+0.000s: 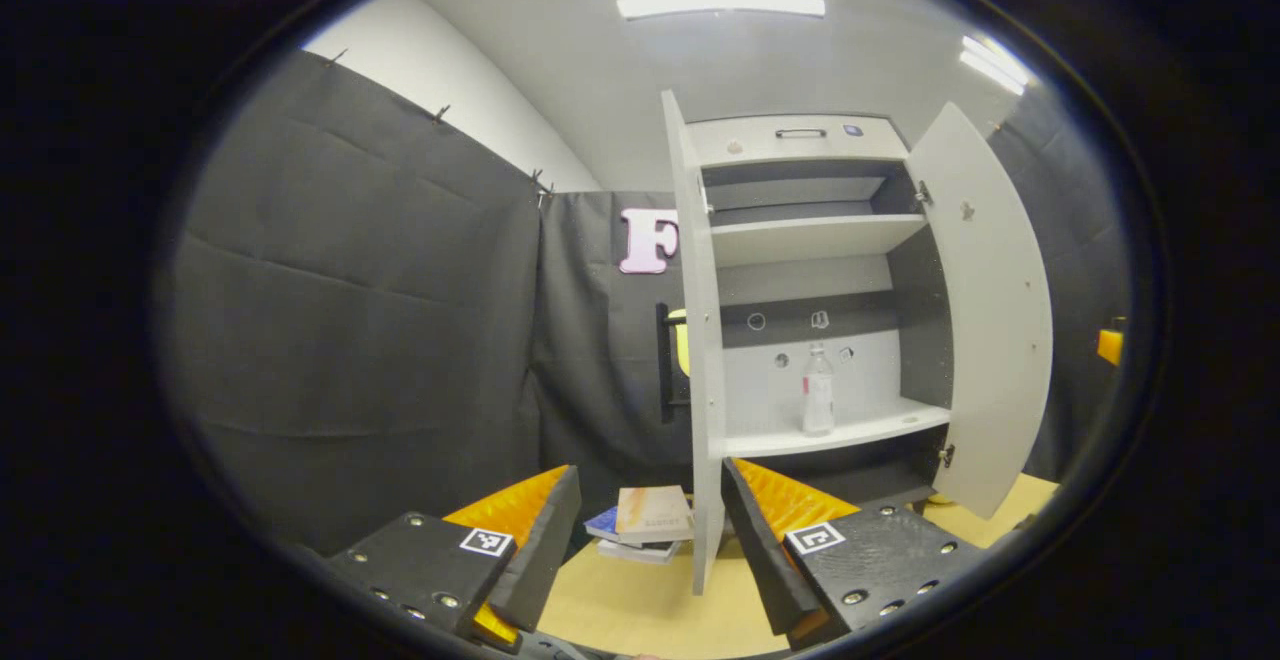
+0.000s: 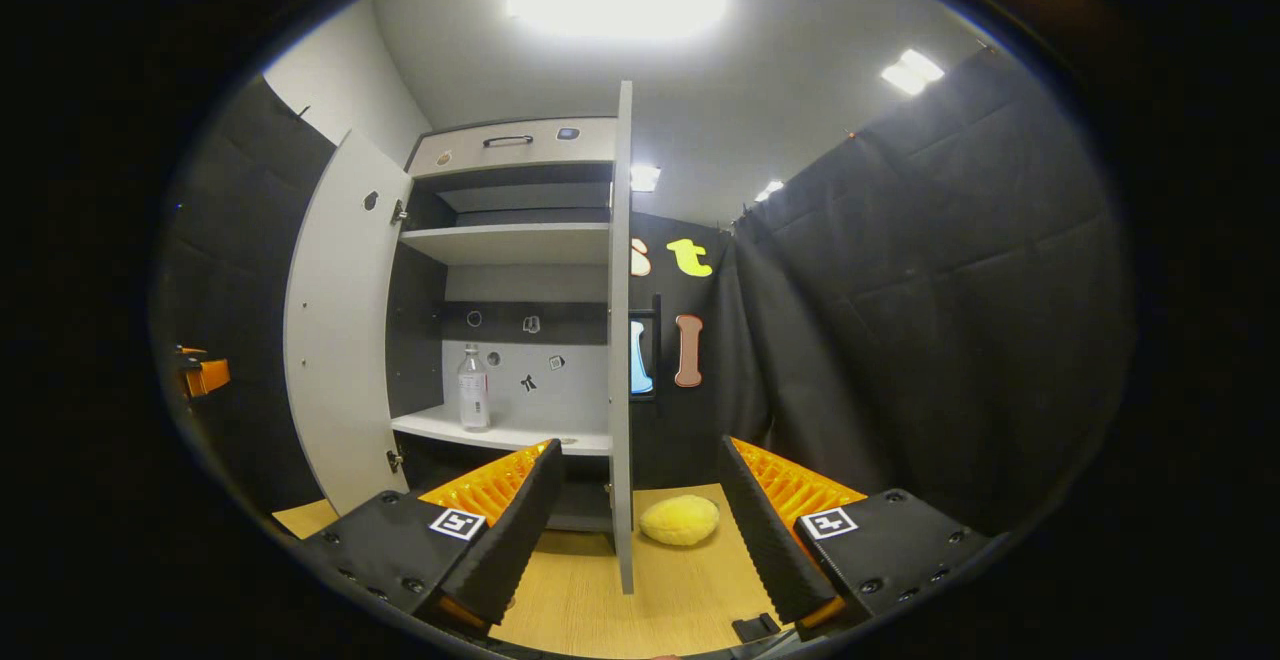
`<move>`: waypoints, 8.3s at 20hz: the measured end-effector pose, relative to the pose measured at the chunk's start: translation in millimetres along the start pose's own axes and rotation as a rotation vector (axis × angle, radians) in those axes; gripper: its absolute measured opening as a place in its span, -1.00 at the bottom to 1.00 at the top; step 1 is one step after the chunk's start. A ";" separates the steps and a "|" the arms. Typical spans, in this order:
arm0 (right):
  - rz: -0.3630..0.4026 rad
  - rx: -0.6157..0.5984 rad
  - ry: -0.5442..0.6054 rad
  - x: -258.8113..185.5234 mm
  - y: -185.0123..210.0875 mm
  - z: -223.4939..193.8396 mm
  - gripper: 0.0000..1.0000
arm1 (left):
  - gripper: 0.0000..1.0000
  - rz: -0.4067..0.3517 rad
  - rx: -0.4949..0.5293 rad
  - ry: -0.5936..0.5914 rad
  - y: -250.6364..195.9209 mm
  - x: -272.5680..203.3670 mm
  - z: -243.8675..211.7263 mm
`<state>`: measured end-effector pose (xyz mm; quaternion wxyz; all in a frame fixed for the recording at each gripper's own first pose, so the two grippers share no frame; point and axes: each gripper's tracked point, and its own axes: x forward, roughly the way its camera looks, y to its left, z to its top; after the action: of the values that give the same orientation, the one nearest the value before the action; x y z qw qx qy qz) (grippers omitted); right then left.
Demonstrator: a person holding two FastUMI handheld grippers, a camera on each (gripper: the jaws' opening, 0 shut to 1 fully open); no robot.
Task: Grasp the bottle in the cabinet with the left hand and place it on the coaster, then close the right door with the right hand and the left door with the left hand.
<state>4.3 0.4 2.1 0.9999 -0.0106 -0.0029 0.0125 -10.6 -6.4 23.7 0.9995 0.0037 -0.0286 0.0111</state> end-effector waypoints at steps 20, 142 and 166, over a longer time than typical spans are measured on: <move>0.022 -0.044 -0.001 -5.5 -68.6 -13.0 0.96 | 0.66 -0.162 -0.050 -0.064 -145.2 49.0 38.4; -0.027 -0.091 0.145 -30.3 -91.3 -55.0 0.97 | 0.63 -0.376 -0.031 0.238 -329.6 73.8 -307.8; -0.169 0.035 0.015 152.1 -89.1 10.7 0.96 | 0.76 -0.145 -0.042 0.096 -139.0 86.9 -79.8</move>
<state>158.5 -84.6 15.5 0.9974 0.0070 0.0042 -0.0719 83.8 -142.8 -51.9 0.9978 -0.0160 0.0194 -0.0617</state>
